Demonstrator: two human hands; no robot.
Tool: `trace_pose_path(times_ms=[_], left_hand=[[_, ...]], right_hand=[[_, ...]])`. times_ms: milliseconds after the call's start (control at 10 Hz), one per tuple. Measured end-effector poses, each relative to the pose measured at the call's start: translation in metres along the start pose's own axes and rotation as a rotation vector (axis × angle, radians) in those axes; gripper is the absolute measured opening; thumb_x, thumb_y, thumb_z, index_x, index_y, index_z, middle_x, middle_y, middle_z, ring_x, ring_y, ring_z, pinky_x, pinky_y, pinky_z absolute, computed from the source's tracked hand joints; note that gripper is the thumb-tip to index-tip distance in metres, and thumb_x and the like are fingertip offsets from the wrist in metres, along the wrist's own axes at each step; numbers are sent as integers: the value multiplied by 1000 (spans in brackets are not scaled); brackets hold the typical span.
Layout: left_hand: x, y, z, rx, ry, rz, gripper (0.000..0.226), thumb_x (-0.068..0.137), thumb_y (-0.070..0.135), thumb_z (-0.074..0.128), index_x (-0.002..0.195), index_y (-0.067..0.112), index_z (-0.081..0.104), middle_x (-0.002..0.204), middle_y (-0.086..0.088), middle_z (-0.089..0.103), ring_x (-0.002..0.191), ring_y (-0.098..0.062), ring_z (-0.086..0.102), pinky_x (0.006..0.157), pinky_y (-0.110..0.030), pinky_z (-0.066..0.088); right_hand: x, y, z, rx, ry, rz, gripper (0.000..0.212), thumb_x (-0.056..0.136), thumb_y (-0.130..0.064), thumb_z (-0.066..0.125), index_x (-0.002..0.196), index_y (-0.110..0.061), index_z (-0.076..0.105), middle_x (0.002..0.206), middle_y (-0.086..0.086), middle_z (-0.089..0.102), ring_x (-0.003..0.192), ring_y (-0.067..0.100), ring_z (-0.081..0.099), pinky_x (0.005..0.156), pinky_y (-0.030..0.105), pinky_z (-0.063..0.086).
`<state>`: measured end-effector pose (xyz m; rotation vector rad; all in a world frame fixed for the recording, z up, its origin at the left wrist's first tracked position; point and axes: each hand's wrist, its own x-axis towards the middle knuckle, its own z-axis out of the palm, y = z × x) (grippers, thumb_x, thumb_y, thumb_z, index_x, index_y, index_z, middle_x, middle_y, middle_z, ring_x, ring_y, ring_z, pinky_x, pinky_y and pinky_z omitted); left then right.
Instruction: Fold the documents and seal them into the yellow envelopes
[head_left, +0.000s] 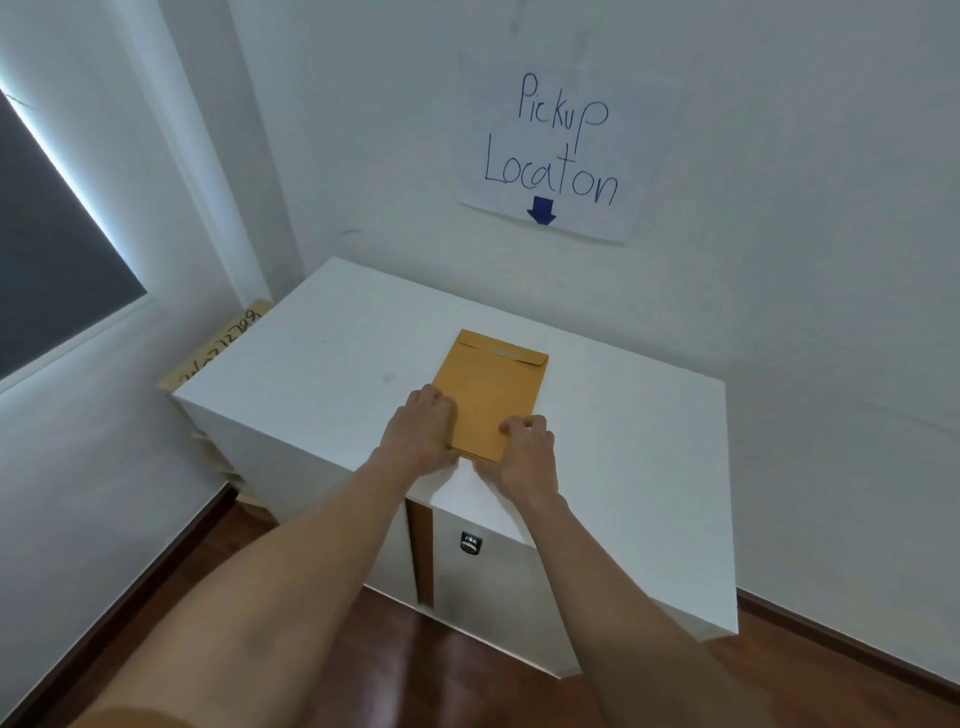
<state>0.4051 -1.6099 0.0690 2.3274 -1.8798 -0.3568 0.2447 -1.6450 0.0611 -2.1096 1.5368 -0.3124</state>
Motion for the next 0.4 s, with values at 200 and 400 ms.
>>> trace_pose_path(times_ms=[200, 400], left_hand=[[-16, -1, 15, -8, 34, 1, 50, 93, 36, 55, 137, 16, 47, 142, -8, 38, 126, -26, 43, 102, -37, 41], [-27, 4, 14, -32, -59, -28, 59, 97, 40, 50, 149, 18, 33, 157, -6, 25, 138, -27, 36, 111, -39, 32]], right_hand=[[-4, 3, 0, -38, -75, -20, 68, 78, -40, 72, 136, -15, 45, 141, 7, 32, 126, 26, 35, 104, 36, 40], [-11, -7, -14, 91, -39, -47, 79, 81, -42, 72, 147, -16, 35, 155, 8, 23, 137, 27, 28, 111, 36, 30]])
